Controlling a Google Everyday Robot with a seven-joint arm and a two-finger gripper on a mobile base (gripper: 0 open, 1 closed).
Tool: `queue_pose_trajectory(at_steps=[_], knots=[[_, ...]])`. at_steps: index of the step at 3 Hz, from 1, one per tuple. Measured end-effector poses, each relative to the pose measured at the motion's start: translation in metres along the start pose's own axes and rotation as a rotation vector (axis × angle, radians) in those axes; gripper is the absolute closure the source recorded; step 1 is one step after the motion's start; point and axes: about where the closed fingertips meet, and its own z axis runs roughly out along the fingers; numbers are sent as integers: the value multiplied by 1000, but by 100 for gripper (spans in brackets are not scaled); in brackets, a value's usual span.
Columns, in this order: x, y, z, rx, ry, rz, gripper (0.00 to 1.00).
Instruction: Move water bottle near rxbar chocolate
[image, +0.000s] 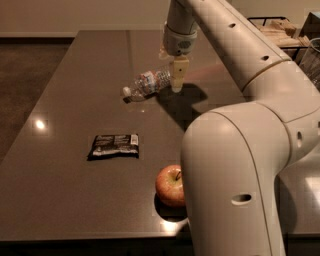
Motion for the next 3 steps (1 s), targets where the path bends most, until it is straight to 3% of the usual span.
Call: queue_pose_trajectory(at_steps=[2,3], knots=[[-12,4,3,-30,17,-47,65],[-24,18,-8,-29,38,-82,88]])
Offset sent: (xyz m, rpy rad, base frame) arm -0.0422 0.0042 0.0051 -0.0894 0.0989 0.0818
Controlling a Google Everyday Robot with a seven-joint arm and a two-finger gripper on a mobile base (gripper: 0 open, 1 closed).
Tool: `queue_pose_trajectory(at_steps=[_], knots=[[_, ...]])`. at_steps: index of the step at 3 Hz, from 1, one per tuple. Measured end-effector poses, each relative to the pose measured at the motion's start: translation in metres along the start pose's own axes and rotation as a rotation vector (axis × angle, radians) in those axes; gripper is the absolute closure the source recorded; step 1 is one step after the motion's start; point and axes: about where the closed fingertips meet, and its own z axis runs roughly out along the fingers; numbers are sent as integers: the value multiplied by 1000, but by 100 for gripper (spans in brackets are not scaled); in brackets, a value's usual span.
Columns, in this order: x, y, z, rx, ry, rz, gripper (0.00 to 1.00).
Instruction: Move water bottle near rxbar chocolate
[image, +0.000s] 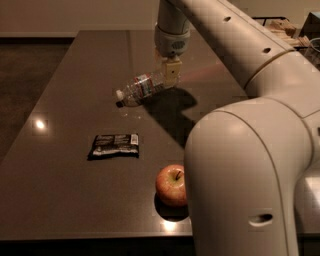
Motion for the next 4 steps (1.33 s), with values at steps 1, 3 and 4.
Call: queue_pose_trajectory(at_steps=[1,3,4], knots=[[-20,32,-9,-30,3,-26,100],[-66,99,-9,-126,-76,-48,100],[-80,120,-4,-160,-119,-32,83]])
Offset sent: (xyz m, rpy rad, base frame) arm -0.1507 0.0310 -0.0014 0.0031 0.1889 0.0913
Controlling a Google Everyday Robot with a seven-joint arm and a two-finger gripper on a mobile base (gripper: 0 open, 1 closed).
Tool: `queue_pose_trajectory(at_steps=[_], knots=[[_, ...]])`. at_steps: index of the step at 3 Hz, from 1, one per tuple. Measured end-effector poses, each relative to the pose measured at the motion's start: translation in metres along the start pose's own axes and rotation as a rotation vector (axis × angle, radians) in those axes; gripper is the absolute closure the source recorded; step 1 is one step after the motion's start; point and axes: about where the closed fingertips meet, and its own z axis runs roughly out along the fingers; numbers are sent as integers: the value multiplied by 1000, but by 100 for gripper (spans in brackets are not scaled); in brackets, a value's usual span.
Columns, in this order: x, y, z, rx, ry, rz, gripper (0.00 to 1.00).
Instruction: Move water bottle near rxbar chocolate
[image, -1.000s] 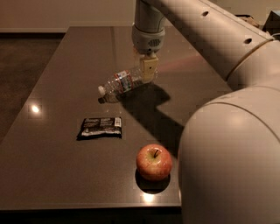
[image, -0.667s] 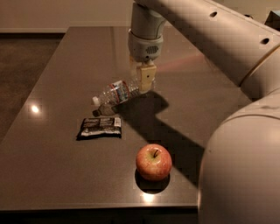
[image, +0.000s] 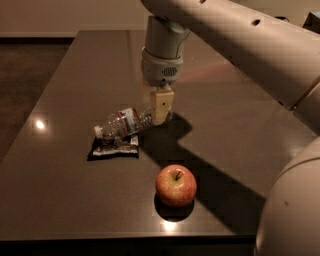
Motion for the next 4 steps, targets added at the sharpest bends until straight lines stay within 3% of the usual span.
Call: queue_pose_trajectory(at_steps=[1,3,4], knots=[[-1,9,11,-27,-30,38,59],[-3,6,11,-16,-34,39,13],[-4,3,12,-6,-37,39,0]])
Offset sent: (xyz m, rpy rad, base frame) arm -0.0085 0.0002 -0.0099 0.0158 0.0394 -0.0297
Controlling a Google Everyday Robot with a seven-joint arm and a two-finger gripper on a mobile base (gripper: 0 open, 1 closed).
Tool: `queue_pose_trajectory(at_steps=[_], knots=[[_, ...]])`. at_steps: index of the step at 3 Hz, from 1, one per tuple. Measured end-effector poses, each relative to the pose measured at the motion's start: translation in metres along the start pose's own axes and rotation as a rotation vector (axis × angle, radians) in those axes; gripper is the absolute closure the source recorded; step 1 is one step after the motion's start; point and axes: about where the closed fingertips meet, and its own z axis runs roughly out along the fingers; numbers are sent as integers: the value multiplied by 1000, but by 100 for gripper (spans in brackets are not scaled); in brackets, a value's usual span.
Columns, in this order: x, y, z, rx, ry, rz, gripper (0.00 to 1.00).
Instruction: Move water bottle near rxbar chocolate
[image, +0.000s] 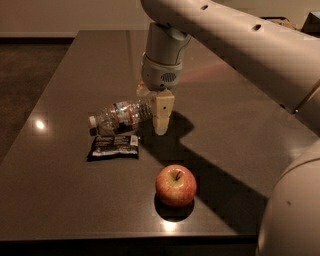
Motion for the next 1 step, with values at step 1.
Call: queue_pose_trajectory(at_steps=[1], knots=[[0,0,0,0,0,0,0]])
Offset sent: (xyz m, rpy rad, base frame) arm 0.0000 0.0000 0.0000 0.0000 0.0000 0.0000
